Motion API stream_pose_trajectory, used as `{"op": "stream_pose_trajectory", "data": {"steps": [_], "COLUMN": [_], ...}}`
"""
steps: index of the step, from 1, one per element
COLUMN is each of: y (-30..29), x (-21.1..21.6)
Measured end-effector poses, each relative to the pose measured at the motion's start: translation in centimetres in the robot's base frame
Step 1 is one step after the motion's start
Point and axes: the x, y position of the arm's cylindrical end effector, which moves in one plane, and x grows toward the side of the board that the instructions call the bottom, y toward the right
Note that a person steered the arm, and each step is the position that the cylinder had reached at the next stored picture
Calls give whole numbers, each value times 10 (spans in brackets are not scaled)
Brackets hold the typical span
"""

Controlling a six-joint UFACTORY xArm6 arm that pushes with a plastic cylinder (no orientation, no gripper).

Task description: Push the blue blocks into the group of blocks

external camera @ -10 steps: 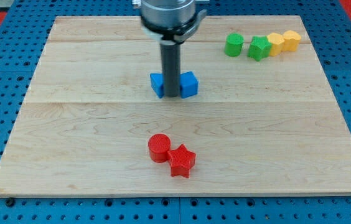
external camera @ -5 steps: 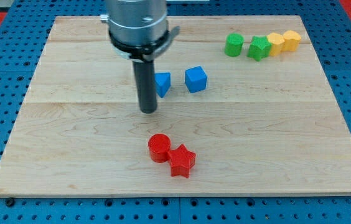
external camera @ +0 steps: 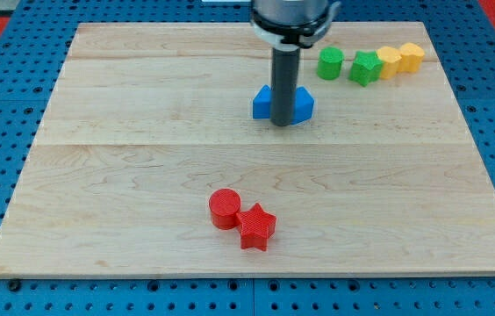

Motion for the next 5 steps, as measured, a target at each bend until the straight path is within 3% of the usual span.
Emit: {"op": "stream_pose_trajectory", "data": {"steps": [3, 5], "y": [1, 54], "x": [-6, -36]}}
